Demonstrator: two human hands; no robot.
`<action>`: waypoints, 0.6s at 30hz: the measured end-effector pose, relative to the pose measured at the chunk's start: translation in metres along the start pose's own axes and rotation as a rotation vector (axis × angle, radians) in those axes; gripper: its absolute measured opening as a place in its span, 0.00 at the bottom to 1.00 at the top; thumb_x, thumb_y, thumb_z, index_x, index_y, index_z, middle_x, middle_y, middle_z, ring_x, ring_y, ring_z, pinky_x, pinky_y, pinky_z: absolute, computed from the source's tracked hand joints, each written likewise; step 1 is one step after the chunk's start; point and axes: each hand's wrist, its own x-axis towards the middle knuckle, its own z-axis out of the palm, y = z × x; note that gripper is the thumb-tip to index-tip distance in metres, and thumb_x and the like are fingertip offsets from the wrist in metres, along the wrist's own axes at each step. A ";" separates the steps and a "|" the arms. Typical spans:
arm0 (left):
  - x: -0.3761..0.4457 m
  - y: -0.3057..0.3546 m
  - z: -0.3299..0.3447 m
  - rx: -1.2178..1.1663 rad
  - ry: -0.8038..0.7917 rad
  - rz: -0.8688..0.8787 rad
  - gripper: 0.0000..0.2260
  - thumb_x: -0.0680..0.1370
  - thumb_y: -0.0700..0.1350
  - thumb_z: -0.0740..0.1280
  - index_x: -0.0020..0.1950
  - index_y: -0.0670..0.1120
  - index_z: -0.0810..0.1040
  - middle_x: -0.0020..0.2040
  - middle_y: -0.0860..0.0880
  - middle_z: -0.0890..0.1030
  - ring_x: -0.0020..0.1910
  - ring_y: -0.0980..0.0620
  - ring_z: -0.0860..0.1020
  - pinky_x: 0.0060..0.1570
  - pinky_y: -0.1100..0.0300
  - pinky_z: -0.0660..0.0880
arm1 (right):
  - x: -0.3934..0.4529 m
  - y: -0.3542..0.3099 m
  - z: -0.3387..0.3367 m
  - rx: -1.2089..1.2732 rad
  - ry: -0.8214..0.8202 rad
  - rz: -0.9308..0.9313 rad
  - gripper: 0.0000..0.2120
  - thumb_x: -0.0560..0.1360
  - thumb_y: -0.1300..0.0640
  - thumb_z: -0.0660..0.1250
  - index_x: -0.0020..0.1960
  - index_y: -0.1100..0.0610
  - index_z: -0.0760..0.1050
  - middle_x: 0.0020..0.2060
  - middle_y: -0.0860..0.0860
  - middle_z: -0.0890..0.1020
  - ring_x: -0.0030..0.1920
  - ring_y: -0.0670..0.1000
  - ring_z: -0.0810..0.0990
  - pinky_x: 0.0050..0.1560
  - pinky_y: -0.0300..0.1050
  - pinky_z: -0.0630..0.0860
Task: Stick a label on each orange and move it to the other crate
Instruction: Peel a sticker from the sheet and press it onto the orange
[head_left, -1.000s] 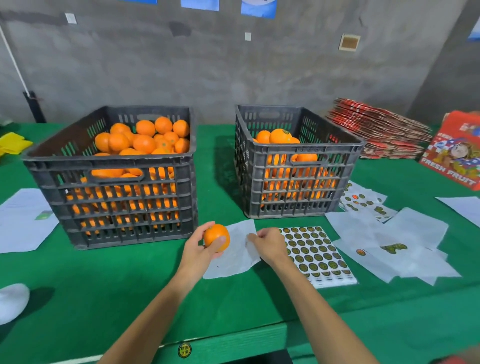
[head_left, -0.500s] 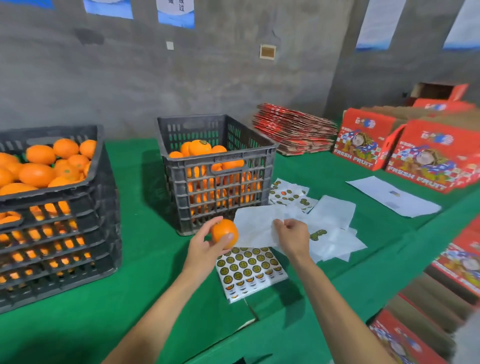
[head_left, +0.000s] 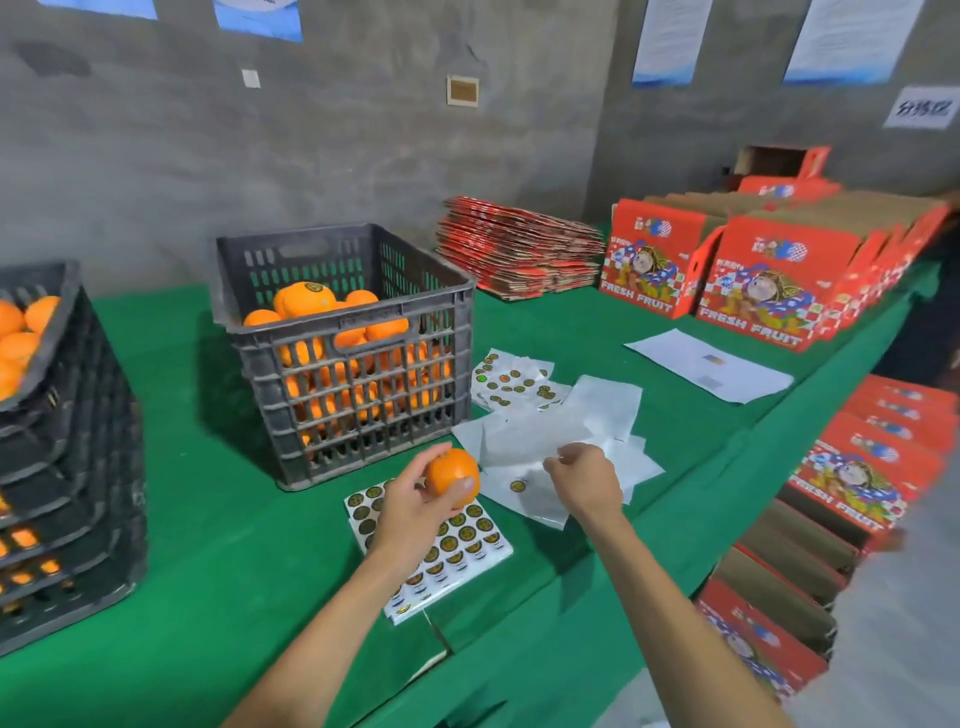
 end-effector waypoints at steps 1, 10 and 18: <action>0.002 -0.001 0.004 0.019 -0.010 0.004 0.22 0.75 0.43 0.77 0.64 0.63 0.79 0.65 0.48 0.78 0.56 0.46 0.84 0.55 0.48 0.83 | -0.001 0.004 -0.003 -0.093 0.033 -0.022 0.19 0.79 0.50 0.67 0.69 0.53 0.78 0.63 0.51 0.82 0.61 0.56 0.80 0.60 0.49 0.76; 0.008 -0.015 0.027 0.009 -0.044 -0.018 0.21 0.74 0.45 0.79 0.59 0.68 0.81 0.66 0.49 0.76 0.59 0.45 0.83 0.54 0.46 0.84 | 0.000 0.038 -0.006 -0.581 -0.010 -0.244 0.23 0.73 0.36 0.65 0.61 0.47 0.80 0.61 0.48 0.80 0.64 0.55 0.72 0.69 0.52 0.61; 0.004 -0.021 0.025 0.011 -0.047 -0.038 0.23 0.69 0.51 0.80 0.60 0.68 0.80 0.66 0.51 0.76 0.58 0.46 0.83 0.54 0.46 0.84 | 0.001 0.037 -0.011 -0.674 0.105 -0.426 0.16 0.82 0.42 0.58 0.54 0.45 0.83 0.50 0.48 0.85 0.55 0.53 0.79 0.69 0.49 0.62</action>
